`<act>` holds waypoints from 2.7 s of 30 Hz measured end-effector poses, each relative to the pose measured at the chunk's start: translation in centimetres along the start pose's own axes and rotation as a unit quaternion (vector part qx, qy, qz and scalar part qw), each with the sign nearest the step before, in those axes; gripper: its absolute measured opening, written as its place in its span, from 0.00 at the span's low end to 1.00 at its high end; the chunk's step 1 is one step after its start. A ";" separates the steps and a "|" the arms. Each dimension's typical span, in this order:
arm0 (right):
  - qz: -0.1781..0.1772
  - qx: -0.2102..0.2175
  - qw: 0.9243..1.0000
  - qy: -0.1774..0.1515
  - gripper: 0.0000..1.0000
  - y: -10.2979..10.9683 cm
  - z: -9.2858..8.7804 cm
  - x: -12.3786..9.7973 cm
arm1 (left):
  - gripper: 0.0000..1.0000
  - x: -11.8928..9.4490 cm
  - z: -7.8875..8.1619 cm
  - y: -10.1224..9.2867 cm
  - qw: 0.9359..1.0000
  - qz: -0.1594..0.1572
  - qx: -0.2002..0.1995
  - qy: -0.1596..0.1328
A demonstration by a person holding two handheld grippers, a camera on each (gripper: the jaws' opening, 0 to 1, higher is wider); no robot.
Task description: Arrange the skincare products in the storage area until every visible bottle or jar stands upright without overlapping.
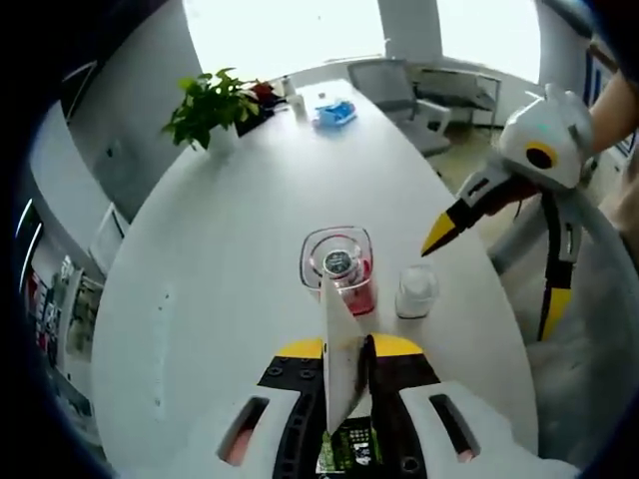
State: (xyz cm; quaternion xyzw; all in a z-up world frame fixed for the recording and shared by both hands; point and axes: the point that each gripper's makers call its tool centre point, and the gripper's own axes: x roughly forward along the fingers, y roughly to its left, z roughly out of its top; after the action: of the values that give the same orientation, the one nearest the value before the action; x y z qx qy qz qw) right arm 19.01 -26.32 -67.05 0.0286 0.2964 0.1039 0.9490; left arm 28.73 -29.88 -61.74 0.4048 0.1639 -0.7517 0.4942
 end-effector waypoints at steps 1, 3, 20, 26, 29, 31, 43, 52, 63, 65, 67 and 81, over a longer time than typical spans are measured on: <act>0.000 0.001 1.000 0.000 0.92 0.0 0.0 0.0 | 0.12 0.0 -0.1 0.0 1.000 0.001 -0.004 0.001; -0.001 0.003 1.000 0.000 0.92 -0.1 0.0 0.0 | 0.14 0.1 -0.2 0.1 1.000 0.004 -0.002 0.004; 0.000 -0.004 1.000 0.011 0.97 0.1 -0.4 0.1 | 0.52 -2.8 -1.8 0.6 0.996 0.044 -0.078 -0.022; 0.007 0.001 1.000 0.011 0.97 0.3 -0.4 0.1 | 0.60 -4.5 -3.2 -0.2 0.990 0.061 -0.121 -0.038; 0.012 0.004 1.000 0.017 0.97 0.5 -0.6 0.1 | 0.66 -5.2 -3.7 -0.8 0.987 0.072 -0.138 -0.050; 0.013 0.003 1.000 0.022 0.97 0.6 -0.8 0.2 | 0.71 -5.5 -4.3 -1.1 0.984 0.079 -0.152 -0.053; 0.024 -0.007 0.999 0.024 0.98 1.1 -0.9 0.3 | 0.92 -8.6 -7.3 -3.8 0.950 0.125 -0.267 -0.107; 0.033 -0.004 0.999 0.023 0.96 1.4 -0.9 0.3 | 0.97 -10.3 -10.8 -6.1 0.925 0.163 -0.325 -0.108; 0.038 -0.008 0.999 0.024 0.95 1.7 -1.0 0.3 | 0.97 -11.9 -13.9 -9.2 0.889 0.202 -0.393 -0.122; 0.039 -0.006 0.999 0.024 0.95 1.7 -1.0 0.3 | 0.97 -12.1 -14.4 -9.7 0.883 0.208 -0.402 -0.123; 0.040 -0.005 0.999 0.024 0.94 1.7 -1.0 0.3 | 0.97 -12.4 -15.0 -10.3 0.876 0.216 -0.412 -0.124; 0.046 -0.015 0.998 0.039 0.93 2.0 -1.4 0.4 | 0.97 -13.3 -18.8 -13.6 0.832 0.264 -0.472 -0.121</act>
State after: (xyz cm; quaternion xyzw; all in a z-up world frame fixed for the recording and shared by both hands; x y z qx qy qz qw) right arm 18.17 -24.24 -68.21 0.0239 0.3303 0.1525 0.9311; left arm 27.65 -3.40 -65.22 0.0555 0.3248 -0.4672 0.8205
